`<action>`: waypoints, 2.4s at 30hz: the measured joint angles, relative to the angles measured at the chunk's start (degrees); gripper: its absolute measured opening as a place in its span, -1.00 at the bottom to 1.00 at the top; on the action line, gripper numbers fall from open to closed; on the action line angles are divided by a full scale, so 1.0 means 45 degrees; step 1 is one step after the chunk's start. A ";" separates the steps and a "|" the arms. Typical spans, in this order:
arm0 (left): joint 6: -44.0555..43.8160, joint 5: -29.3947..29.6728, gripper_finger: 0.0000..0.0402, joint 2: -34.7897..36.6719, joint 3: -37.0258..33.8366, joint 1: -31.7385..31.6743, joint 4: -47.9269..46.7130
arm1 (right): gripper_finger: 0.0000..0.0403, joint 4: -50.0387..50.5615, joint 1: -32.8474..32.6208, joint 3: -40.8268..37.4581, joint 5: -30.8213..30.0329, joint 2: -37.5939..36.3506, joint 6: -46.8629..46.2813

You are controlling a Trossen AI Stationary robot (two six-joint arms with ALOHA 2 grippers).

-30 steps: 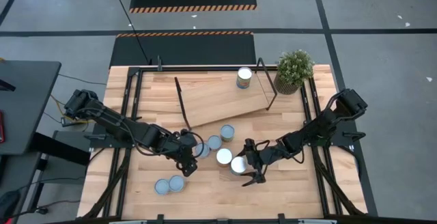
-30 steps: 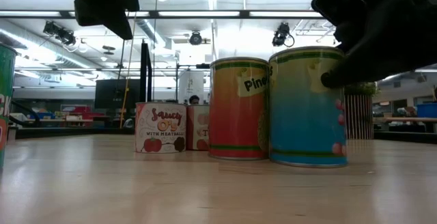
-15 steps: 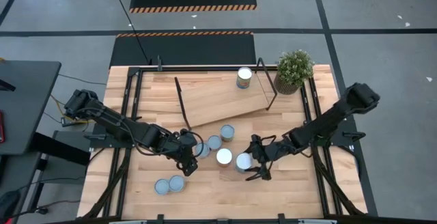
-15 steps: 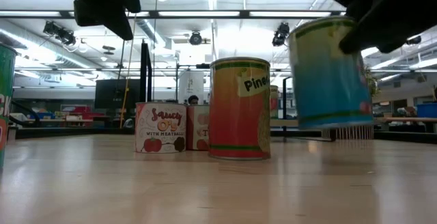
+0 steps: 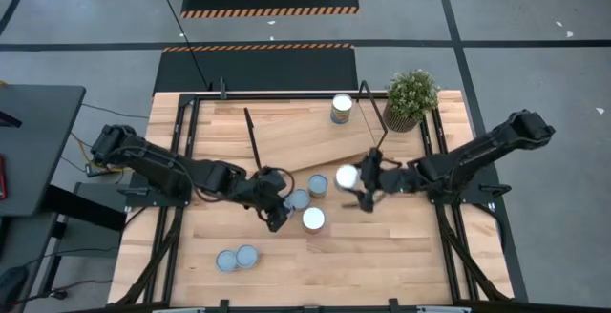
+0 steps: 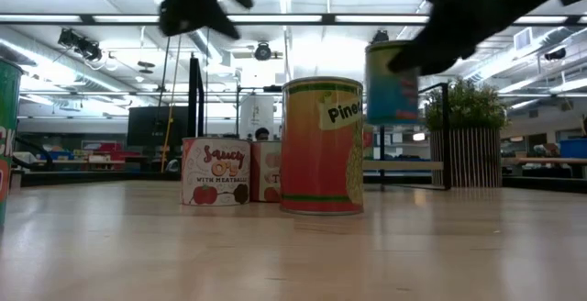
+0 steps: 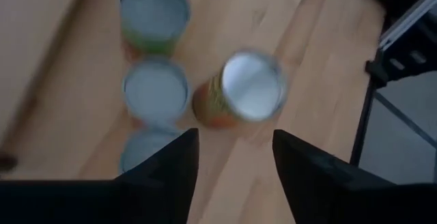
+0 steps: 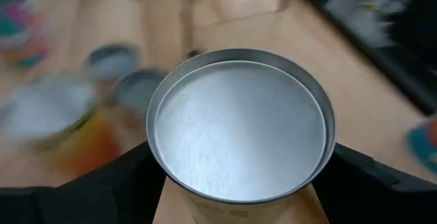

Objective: Pick and place cans onto a shelf
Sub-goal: Put the blue can on the shelf

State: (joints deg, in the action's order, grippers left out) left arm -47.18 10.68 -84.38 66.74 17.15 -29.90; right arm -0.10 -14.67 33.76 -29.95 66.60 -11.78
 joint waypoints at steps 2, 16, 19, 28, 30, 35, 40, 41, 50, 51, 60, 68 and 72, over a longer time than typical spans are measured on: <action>0.0891 0.0001 -0.05 0.0005 0.0398 -0.0242 0.0070 | 0.60 -0.0470 0.0821 0.0019 -0.0007 0.0020 -0.0005; 0.5959 0.0004 -0.14 0.0015 0.2180 -0.2024 -0.0980 | 0.60 -0.0614 0.4677 0.1774 0.0244 0.3034 0.0551; 0.6333 0.0004 -0.14 0.0015 0.2184 -0.2170 -0.1074 | 0.63 -0.0574 0.5061 0.1846 0.0538 0.3413 0.0242; 0.7249 -0.0005 -0.14 0.0015 0.2190 -0.2215 -0.1668 | 0.93 0.0693 0.5546 0.1868 0.0975 0.2850 0.0035; 0.7273 -0.0001 -0.14 0.0015 0.2190 -0.2215 -0.1663 | 0.96 0.1208 0.5569 0.2055 0.0788 0.2666 0.0062; 0.7301 -0.0001 -0.14 0.0015 0.2190 -0.2215 -0.1653 | 0.96 0.1821 0.5466 0.2823 0.0149 0.2490 0.0691; 0.7376 -0.0001 -0.14 0.0015 0.2190 -0.2215 -0.1647 | 0.93 0.2026 0.5419 0.3730 -0.0785 0.2490 0.1468; 0.7312 -0.0001 -0.14 0.0053 0.2190 -0.2215 -0.1669 | 0.93 0.1997 0.5415 0.3883 -0.0720 0.2490 0.1750; 0.7103 0.0108 -0.14 0.0666 0.2195 -0.2285 -0.2421 | 0.92 0.2602 0.5322 0.5518 -0.0284 0.4260 0.3330; 0.7086 0.0166 -0.14 0.0772 0.2195 -0.2300 -0.2559 | 0.92 0.2791 0.5322 0.5805 -0.0409 0.4568 0.3337; 0.6464 0.0490 -0.14 0.2062 0.2195 -0.2356 -0.4408 | 0.92 0.5104 0.5419 0.7800 -0.1741 0.6467 0.4239; 0.5145 0.0749 -0.14 0.3106 0.2195 -0.2269 -0.5615 | 0.92 0.6715 0.6022 0.7762 -0.1779 0.6311 0.4305; 0.4946 0.0835 -0.14 0.3382 0.2195 -0.2171 -0.5533 | 0.92 0.6989 0.6377 0.7762 -0.1788 0.6155 0.4386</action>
State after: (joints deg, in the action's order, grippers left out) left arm -24.93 14.44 -69.16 76.62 7.38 -54.80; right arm 31.35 14.03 68.69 -38.00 94.29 7.96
